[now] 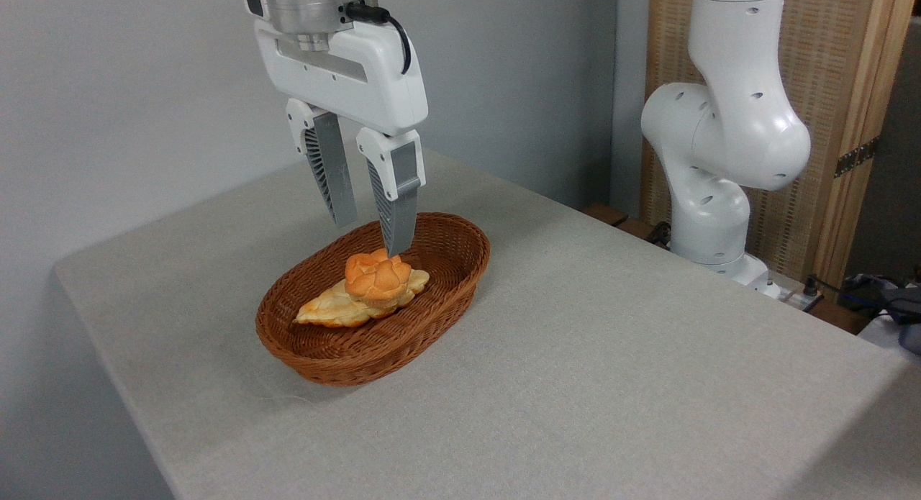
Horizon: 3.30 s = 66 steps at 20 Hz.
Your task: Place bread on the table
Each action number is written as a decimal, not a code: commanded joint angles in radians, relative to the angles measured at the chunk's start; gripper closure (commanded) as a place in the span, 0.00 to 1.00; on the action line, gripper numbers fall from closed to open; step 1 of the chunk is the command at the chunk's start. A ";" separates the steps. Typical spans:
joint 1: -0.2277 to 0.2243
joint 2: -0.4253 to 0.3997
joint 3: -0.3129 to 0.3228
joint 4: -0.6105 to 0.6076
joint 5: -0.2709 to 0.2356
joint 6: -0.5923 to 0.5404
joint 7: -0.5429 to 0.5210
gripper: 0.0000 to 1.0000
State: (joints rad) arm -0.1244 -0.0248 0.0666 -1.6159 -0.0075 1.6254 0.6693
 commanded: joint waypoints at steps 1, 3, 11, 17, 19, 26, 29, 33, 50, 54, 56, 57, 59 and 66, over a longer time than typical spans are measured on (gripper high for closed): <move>0.003 -0.003 0.007 0.004 -0.023 -0.016 0.006 0.00; 0.002 -0.003 0.007 0.002 -0.025 -0.016 0.006 0.00; 0.002 -0.003 -0.001 -0.001 -0.025 -0.022 0.007 0.00; 0.002 -0.001 -0.001 -0.001 -0.025 -0.021 0.007 0.00; 0.000 -0.001 -0.001 -0.001 -0.025 -0.019 0.007 0.00; -0.004 -0.024 -0.004 -0.041 -0.031 -0.004 0.010 0.00; -0.006 -0.056 -0.004 -0.094 -0.034 0.045 0.015 0.00; -0.020 -0.096 -0.004 -0.171 -0.045 0.093 0.016 0.00; -0.057 -0.102 -0.131 -0.386 -0.045 0.278 0.024 0.00; -0.063 -0.096 -0.154 -0.455 -0.046 0.387 0.019 0.00; -0.064 -0.095 -0.156 -0.455 -0.090 0.387 0.015 0.00; -0.063 -0.095 -0.154 -0.453 -0.120 0.387 0.015 0.00; -0.061 -0.095 -0.154 -0.453 -0.138 0.387 0.015 0.00; -0.061 -0.090 -0.154 -0.455 -0.137 0.386 0.021 0.00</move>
State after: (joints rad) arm -0.1865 -0.1038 -0.0922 -2.0566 -0.1237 1.9953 0.6702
